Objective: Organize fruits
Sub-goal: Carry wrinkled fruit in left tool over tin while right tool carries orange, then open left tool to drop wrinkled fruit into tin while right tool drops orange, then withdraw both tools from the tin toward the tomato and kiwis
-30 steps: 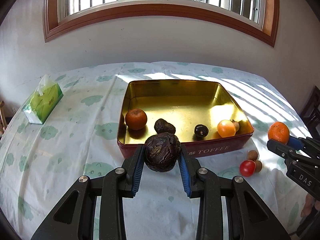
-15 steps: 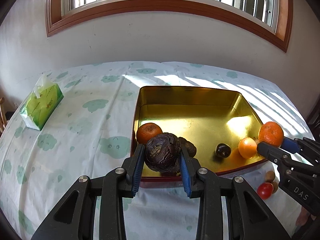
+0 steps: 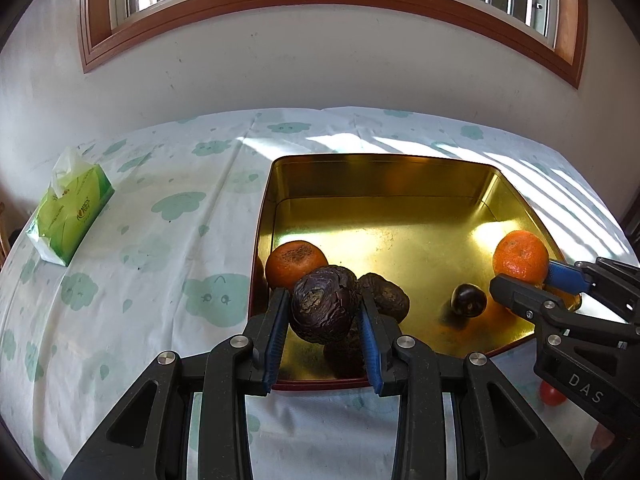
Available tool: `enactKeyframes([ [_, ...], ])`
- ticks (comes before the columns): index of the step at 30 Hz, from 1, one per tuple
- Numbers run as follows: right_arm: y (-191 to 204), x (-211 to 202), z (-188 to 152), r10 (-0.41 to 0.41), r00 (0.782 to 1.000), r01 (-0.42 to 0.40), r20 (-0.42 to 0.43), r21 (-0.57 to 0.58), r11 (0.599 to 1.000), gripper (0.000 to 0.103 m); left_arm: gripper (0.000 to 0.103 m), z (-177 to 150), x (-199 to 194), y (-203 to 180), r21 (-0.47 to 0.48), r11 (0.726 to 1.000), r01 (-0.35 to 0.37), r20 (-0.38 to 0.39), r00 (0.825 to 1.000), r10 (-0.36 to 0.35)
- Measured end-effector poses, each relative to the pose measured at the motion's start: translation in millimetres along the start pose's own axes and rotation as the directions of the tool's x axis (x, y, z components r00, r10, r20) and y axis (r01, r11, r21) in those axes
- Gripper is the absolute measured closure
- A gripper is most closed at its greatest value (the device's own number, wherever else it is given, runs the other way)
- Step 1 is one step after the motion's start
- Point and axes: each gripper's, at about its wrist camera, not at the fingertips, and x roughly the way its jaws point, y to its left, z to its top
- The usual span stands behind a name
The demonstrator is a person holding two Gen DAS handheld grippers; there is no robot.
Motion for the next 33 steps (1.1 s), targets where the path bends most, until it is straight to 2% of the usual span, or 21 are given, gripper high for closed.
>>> enactKeyframes([
  [17, 6.1, -3.4, 2.8, 0.002, 1.0, -0.002, 0.014, -0.007, 1.0, 0.065, 0.067, -2.3, 0.6, -2.5, 0.013, 1.0, -0.008, 0.0, 1.0, 0.008],
  [26, -0.4, -37.0, -6.6, 0.003, 0.998, -0.004, 0.057, 0.011, 1.0, 0.066, 0.067, -8.3, -21.9, -13.3, 0.034, 0.999, -0.006, 0.017, 1.0, 0.005],
  [33, -26.7, -71.6, -30.2, -0.035, 0.996, 0.031, 0.079, 0.053, 0.998, 0.066, 0.067, -20.3, -48.9, -21.2, 0.04, 0.999, -0.01, 0.039, 0.999, 0.008],
])
